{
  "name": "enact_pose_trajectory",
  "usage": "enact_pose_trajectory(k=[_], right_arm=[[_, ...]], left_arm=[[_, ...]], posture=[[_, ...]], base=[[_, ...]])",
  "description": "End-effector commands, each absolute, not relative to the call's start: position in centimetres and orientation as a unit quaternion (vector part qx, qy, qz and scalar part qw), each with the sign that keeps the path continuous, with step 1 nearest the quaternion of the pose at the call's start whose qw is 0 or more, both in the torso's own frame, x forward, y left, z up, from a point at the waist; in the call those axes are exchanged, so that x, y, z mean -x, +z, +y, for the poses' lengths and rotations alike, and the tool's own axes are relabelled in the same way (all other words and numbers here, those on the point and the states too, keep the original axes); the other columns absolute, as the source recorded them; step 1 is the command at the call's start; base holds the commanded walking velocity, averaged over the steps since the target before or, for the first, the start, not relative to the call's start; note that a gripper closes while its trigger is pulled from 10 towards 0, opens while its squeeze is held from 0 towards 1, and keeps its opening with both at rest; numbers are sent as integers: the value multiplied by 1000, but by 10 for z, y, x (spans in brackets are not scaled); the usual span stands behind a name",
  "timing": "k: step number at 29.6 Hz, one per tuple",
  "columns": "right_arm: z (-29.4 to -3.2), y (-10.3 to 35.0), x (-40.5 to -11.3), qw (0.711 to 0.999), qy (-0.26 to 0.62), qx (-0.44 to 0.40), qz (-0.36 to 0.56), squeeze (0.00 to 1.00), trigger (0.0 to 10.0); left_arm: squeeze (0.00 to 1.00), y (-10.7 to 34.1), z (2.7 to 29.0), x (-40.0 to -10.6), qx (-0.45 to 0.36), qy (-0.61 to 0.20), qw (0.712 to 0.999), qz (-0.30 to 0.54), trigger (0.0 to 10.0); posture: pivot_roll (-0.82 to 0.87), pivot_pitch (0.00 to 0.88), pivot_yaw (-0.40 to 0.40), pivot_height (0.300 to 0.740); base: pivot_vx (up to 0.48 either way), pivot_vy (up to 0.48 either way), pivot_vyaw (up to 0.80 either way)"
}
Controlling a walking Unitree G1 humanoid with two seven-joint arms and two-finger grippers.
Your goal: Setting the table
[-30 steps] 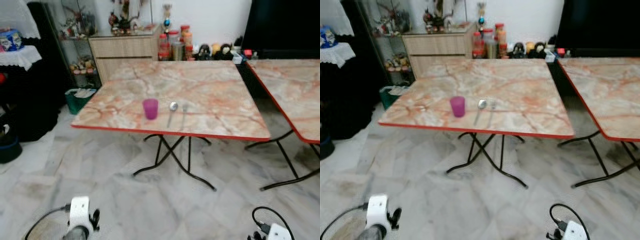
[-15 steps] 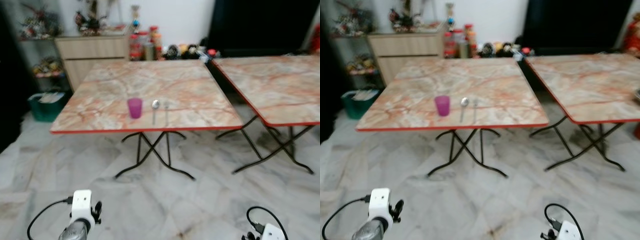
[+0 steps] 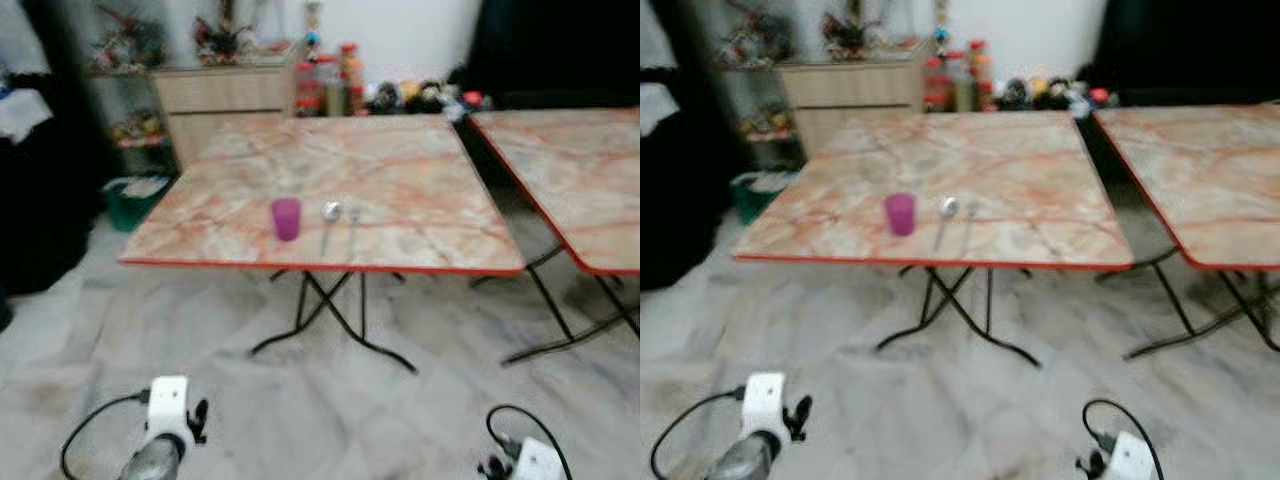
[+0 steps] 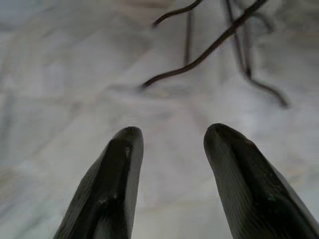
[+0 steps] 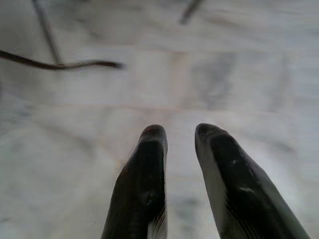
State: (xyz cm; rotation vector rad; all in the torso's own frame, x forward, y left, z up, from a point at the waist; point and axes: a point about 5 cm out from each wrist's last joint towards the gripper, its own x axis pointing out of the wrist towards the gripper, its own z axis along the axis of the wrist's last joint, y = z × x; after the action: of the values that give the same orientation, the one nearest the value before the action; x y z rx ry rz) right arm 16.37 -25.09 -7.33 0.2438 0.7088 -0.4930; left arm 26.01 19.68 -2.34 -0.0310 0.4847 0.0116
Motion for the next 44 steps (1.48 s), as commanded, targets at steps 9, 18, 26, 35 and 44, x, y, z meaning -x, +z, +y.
enact_pose_trajectory(k=[9,18,26,35,44], right_arm=[[-241,-71,-176,908,-216,-116,338,0,10000],[-239,-72,-175,909,-212,-114,341,0,10000],[-239,-72,-174,911,-205,-107,342,0,10000],[-241,-73,-171,905,-216,-110,350,0,10000],[-238,-76,-169,902,-213,-109,360,0,10000]], left_arm=[[0,-27,219,-249,-2,33,968,249,10000],[0,-29,223,-245,-3,40,967,251,10000],[0,-28,223,-245,-2,41,967,250,10000],[0,-26,237,-242,-2,67,968,243,10000],[0,-41,273,-205,-22,175,939,296,10000]], posture=[[18,0,2,740],[19,0,-5,740],[18,0,-6,740],[39,0,-13,740],[59,0,-16,740]], base=[[333,0,0],[334,0,444],[331,0,0],[148,0,0],[0,0,0]])
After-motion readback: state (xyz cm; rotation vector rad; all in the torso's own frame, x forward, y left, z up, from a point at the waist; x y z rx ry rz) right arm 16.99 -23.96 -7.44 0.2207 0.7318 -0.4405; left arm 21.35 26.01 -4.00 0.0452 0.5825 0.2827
